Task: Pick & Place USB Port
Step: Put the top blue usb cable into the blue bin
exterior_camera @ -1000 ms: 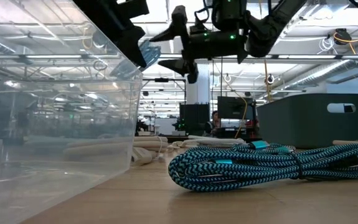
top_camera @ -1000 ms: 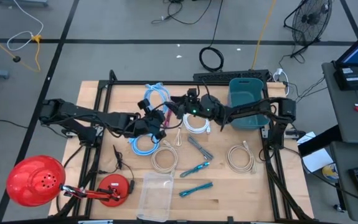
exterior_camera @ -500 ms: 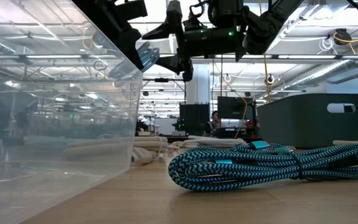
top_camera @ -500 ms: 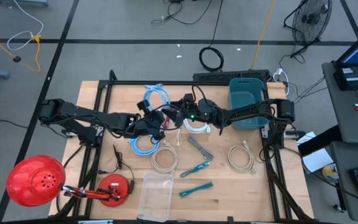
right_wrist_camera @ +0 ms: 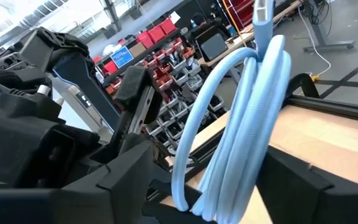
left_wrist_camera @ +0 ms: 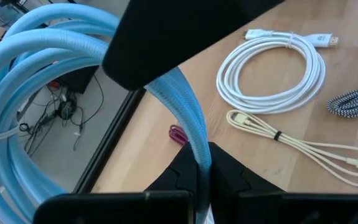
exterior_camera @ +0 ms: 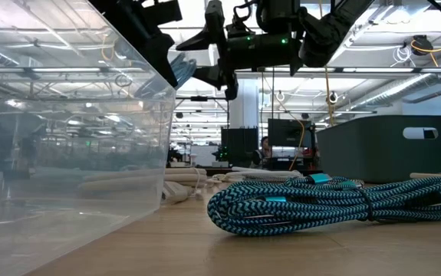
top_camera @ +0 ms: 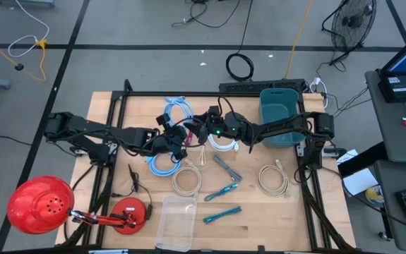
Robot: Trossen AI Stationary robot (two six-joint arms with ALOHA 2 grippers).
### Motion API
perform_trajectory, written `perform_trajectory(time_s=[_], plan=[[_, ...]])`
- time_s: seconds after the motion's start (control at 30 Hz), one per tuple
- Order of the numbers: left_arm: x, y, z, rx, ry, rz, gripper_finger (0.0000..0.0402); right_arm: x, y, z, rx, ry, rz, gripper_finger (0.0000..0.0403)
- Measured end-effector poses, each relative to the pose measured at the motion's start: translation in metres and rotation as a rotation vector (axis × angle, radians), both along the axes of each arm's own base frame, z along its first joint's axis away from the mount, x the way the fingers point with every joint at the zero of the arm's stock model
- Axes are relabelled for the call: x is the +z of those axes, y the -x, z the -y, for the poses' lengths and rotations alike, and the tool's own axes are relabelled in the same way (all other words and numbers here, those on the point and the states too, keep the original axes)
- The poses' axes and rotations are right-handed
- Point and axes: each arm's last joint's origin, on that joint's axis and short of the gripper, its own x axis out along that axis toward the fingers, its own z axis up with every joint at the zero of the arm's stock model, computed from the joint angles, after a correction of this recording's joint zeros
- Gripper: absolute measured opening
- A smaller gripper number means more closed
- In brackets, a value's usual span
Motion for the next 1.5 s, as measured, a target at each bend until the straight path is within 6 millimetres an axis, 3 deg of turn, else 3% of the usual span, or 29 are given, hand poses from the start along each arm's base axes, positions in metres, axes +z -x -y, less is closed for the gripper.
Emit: perform_trajectory(time_s=[0.3,0.63,0.87,0.97,1.13,1.37,1.5], plan=[[0.0,0.0,0.0,-0.003,-0.003,0.0,0.0012,0.0,0.0,0.002,-0.011,0.011,-0.003,0.0136],[0.0,0.0,0.002,-0.007,0.0,-0.001,0.0013,-0.001,0.001,0.003,-0.038,0.01,-0.021,0.008],[-0.001,0.008,0.005,0.008,-0.046,-0.062,0.0073,-0.007,0.001,0.004,-0.064,0.037,-0.079,0.0033],[0.007,0.018,0.011,0.093,-0.141,-0.037,0.0079,-0.006,0.001,0.004,-0.066,0.05,-0.076,0.003],[0.028,0.036,0.03,0.231,-0.284,0.149,0.0066,-0.006,0.001,0.003,-0.06,0.055,-0.074,0.003],[0.043,0.058,0.046,0.288,-0.28,0.329,0.0039,0.005,0.004,-0.002,0.022,0.089,-0.066,0.003],[0.043,0.071,0.049,0.312,-0.295,0.366,0.0024,0.017,0.02,-0.012,0.125,0.099,-0.052,0.003]])
